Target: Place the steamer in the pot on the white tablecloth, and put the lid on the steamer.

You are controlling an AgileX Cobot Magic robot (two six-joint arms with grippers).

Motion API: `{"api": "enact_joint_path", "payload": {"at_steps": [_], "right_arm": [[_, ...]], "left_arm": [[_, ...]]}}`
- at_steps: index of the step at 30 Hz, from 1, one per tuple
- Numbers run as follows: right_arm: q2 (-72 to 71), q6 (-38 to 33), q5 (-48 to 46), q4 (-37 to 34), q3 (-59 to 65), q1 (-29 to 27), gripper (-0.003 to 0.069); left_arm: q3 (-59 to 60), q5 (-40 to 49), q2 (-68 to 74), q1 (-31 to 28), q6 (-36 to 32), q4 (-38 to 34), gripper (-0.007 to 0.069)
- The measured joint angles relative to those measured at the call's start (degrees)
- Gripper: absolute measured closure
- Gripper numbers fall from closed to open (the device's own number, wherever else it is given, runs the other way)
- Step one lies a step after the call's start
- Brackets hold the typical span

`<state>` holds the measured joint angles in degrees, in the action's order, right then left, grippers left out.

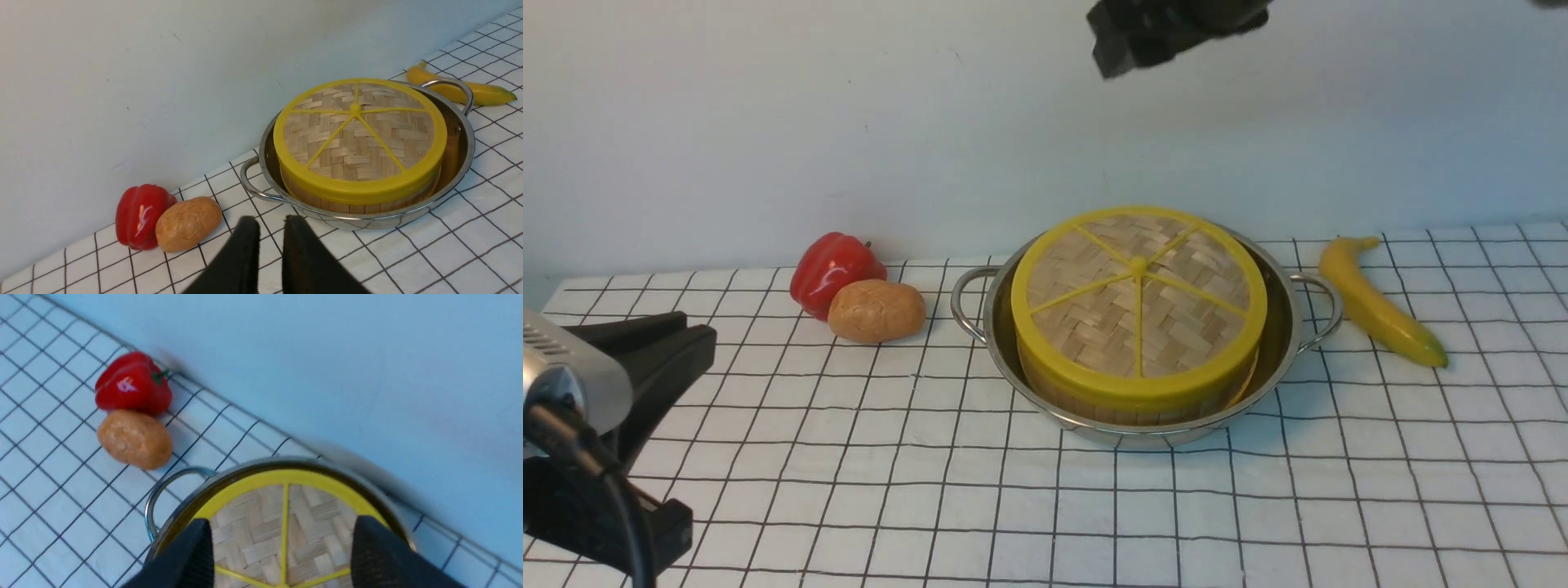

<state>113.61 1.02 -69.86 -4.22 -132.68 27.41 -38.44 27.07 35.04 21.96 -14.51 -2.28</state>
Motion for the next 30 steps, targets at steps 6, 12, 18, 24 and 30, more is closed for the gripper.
{"api": "enact_joint_path", "payload": {"at_steps": [6,12,18,24,30], "right_arm": [[-9.47,0.00,-0.43,7.92,0.00,0.00,0.0589],[-18.49,-2.83,-0.45,6.19,0.00,0.00,0.0672],[-29.63,-7.87,-0.45,2.31,6.12,0.00,0.0672],[-40.93,-7.90,7.80,2.16,24.19,0.00,0.0672],[-54.83,-4.43,26.22,2.22,54.46,0.00,0.0672]], "left_arm": [[0.00,0.00,0.00,0.00,-0.05,0.05,0.0535],[0.00,0.00,0.00,0.00,-0.05,0.05,0.0529],[0.00,0.00,0.00,0.00,-0.05,0.05,0.0521],[0.00,0.00,0.00,0.00,-0.05,0.05,0.0517],[0.00,0.00,0.00,0.00,-0.05,0.05,0.0508]]}}
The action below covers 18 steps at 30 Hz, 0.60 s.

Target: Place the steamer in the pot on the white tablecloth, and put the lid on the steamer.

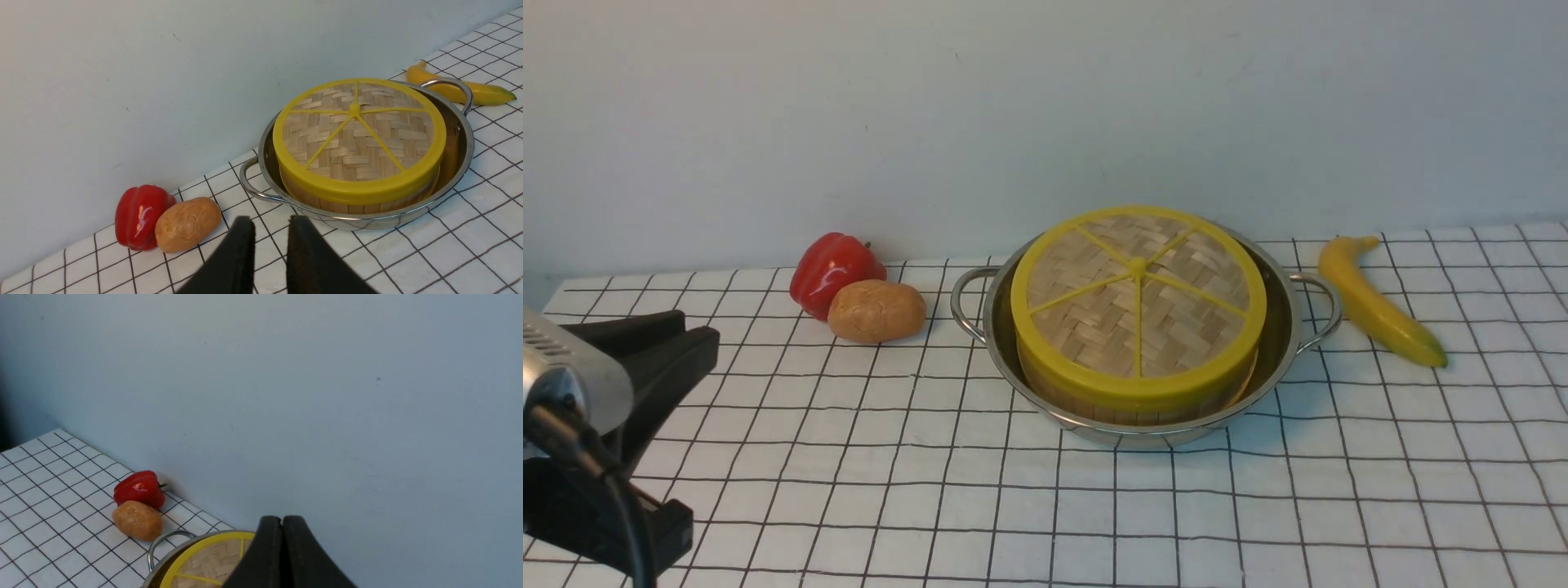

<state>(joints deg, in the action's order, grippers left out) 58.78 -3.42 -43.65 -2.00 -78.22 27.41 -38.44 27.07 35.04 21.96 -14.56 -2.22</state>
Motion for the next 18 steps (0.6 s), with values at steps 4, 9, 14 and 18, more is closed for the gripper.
{"api": "enact_joint_path", "payload": {"at_steps": [4,9,14,18], "right_arm": [[-6.94,1.55,13.09,-0.06,23.69,0.00,0.0672],[-10.11,3.07,23.94,-0.69,37.91,0.00,0.0670],[-11.22,3.42,28.93,-0.73,40.59,0.00,0.0665],[-11.28,3.42,30.01,-0.73,40.60,0.00,0.0659]], "left_arm": [[0.00,0.05,0.00,0.00,0.00,0.00,0.0497],[0.00,0.46,0.00,0.00,0.00,0.00,0.0492],[0.00,0.46,0.00,0.00,0.00,0.00,0.0485],[0.00,0.46,0.00,0.00,0.00,0.00,0.0475]]}}
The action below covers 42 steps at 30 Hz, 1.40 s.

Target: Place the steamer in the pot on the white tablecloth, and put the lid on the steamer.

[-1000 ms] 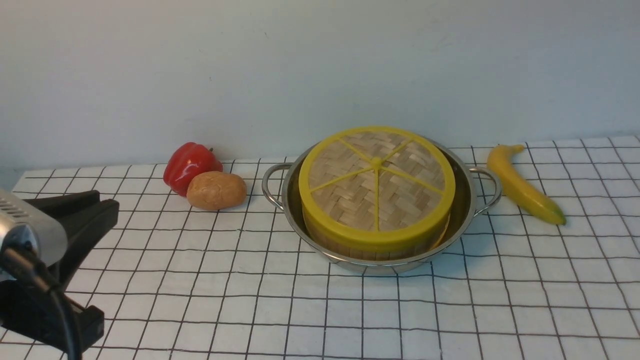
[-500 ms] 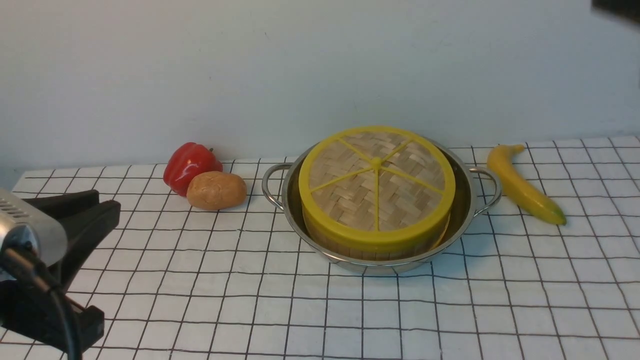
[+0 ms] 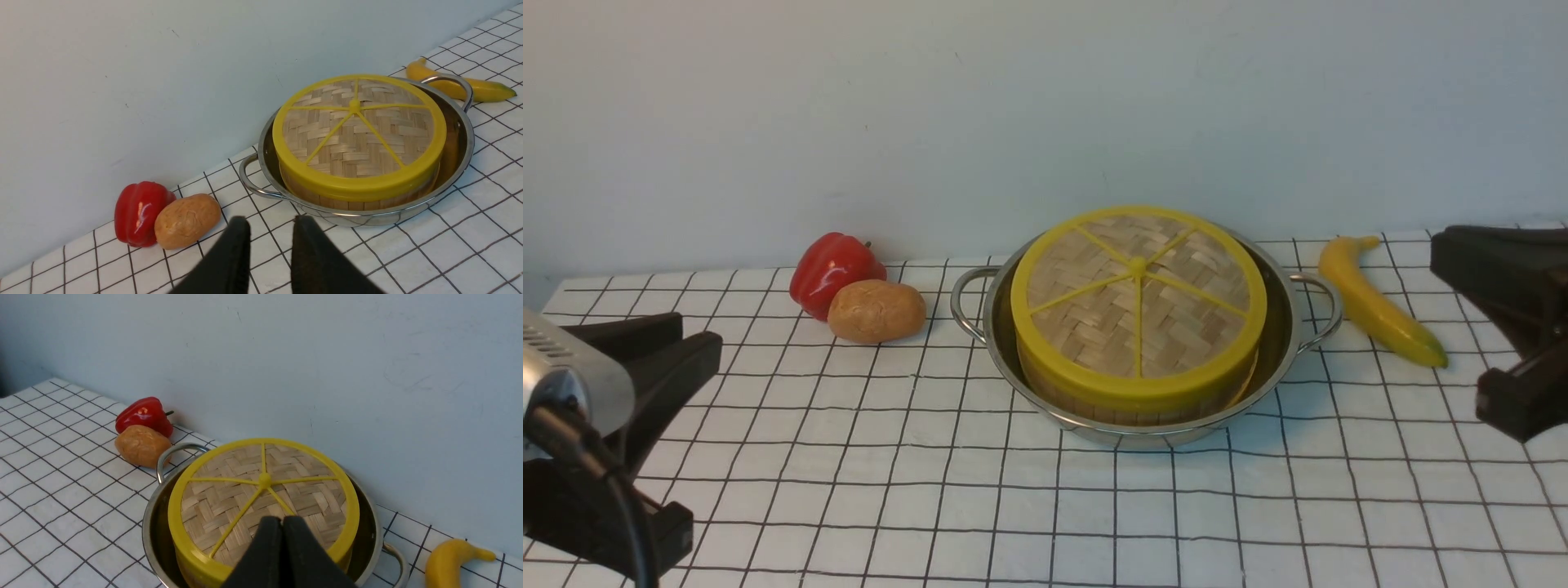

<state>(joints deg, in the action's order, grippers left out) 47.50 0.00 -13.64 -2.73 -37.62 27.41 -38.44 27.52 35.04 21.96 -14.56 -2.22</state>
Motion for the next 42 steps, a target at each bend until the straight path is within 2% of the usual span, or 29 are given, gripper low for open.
{"api": "enact_joint_path", "payload": {"at_steps": [6,12,16,19,21,24,27,30,33,42], "right_arm": [[0.00,0.00,0.16,0.21,0.05,0.00,0.0650],[-1.13,-4.78,0.16,7.82,0.12,-0.58,0.0640],[-5.95,-4.93,-0.42,7.96,0.11,-5.38,0.0627],[-10.42,-4.11,-2.68,6.98,0.18,-9.63,0.0619],[-16.36,-3.61,-6.75,6.51,1.60,-14.84,0.0607],[-20.06,-3.48,-8.37,6.24,3.87,-18.03,0.0599],[-26.44,-2.97,-8.55,5.74,10.23,-23.20,0.0587],[-30.79,-2.16,-6.90,5.36,15.29,-26.02,0.0580],[-35.68,-1.70,-3.52,3.73,22.24,-27.83,0.0571],[-44.80,-0.45,3.59,-1.28,35.62,-28.16,0.0547]], "left_arm": [[0.00,0.00,0.00,0.00,0.00,0.00,0.0465],[0.00,0.00,0.00,0.00,0.00,0.00,0.0455],[0.00,0.00,0.00,0.00,0.00,0.00,0.0455],[0.00,0.00,0.11,0.00,0.00,0.00,0.0455],[0.00,0.00,0.11,0.00,0.00,0.00,0.0455],[0.00,0.00,0.11,0.00,0.00,0.00,0.0448],[0.00,0.00,0.11,0.00,0.00,0.00,0.0437],[0.00,0.00,0.11,0.00,0.00,0.00,0.0433],[0.00,0.00,0.11,0.00,0.00,0.00,0.0433],[0.00,0.00,0.11,0.00,0.00,0.00,0.0420]]}}
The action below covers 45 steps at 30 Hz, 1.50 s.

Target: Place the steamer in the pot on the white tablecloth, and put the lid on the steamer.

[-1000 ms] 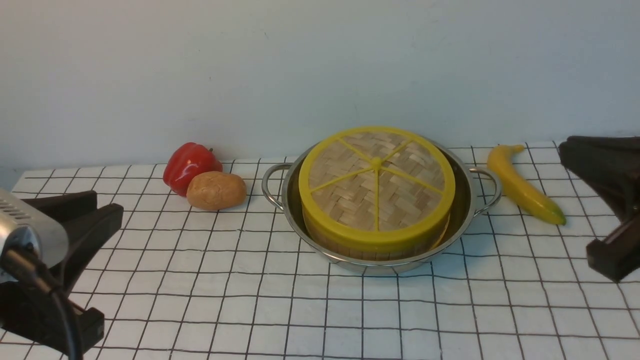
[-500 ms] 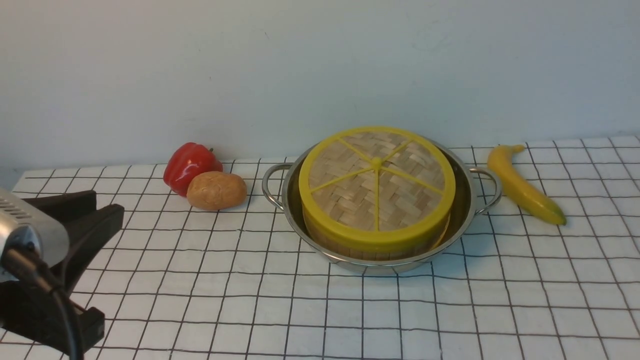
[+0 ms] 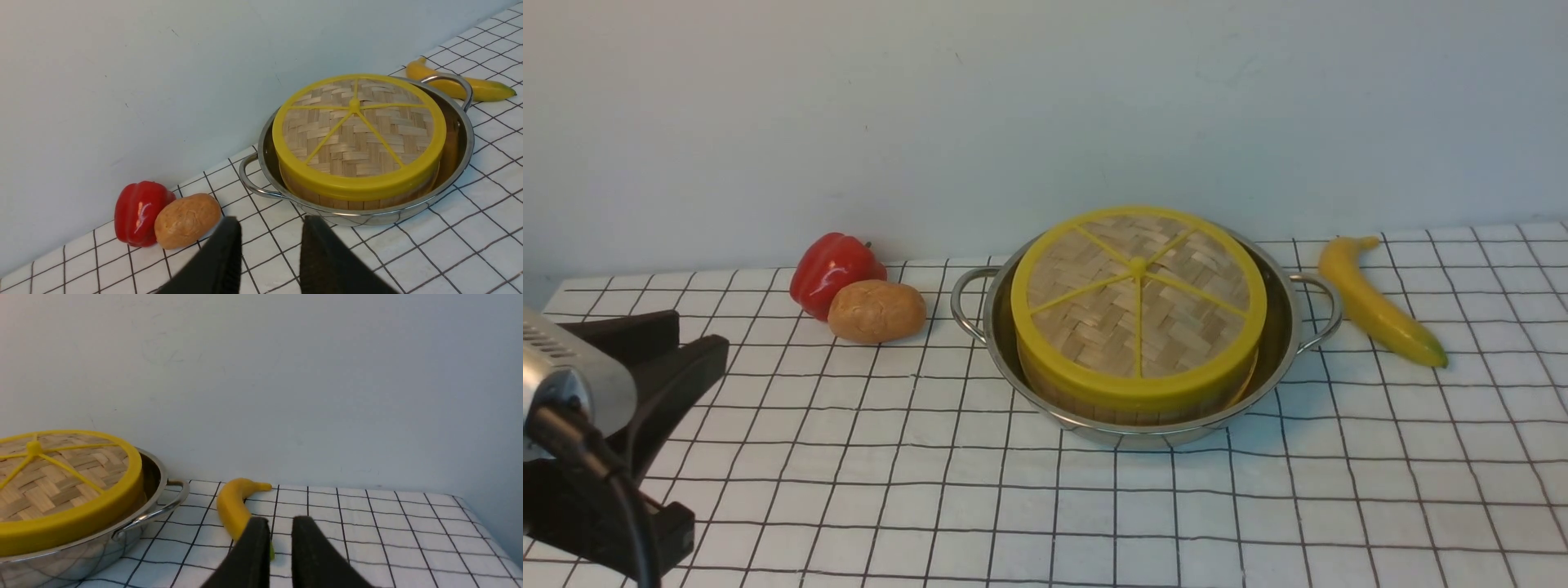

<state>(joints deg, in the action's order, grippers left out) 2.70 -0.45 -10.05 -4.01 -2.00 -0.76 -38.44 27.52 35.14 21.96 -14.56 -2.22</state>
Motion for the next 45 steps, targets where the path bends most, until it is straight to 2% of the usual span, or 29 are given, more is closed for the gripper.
{"api": "enact_joint_path", "payload": {"at_steps": [24,28,35,38,39,42,45], "right_arm": [[-2.38,0.45,-2.82,-2.36,2.41,0.00,0.0477],[-2.38,0.45,-2.89,-2.36,2.41,0.00,0.0468],[-2.38,0.45,-2.94,-2.50,2.41,0.00,0.0441],[-2.38,0.45,-2.99,-2.50,2.41,0.00,0.0425],[-2.38,0.45,-2.99,-2.50,2.41,0.00,0.0424],[-2.38,0.45,-2.99,-2.50,2.41,0.00,0.0418],[-2.38,0.45,-2.99,-2.50,2.41,0.00,0.0416]], "left_arm": [[0.00,0.00,0.00,0.00,0.00,0.11,0.0384],[0.52,0.06,-1.36,-0.68,-1.17,2.22,0.0384],[12.63,-2.46,-8.30,-9.35,-2.37,6.76,0.0384],[24.72,-8.87,-12.71,-15.16,-1.92,6.24,0.0384],[24.72,-9.45,-12.97,-15.16,-1.91,6.22,0.0384],[36.51,-20.15,-17.46,-19.88,0.82,5.78,0.0384],[38.69,-22.46,-20.39,-21.80,3.31,5.78,0.0384]]}}
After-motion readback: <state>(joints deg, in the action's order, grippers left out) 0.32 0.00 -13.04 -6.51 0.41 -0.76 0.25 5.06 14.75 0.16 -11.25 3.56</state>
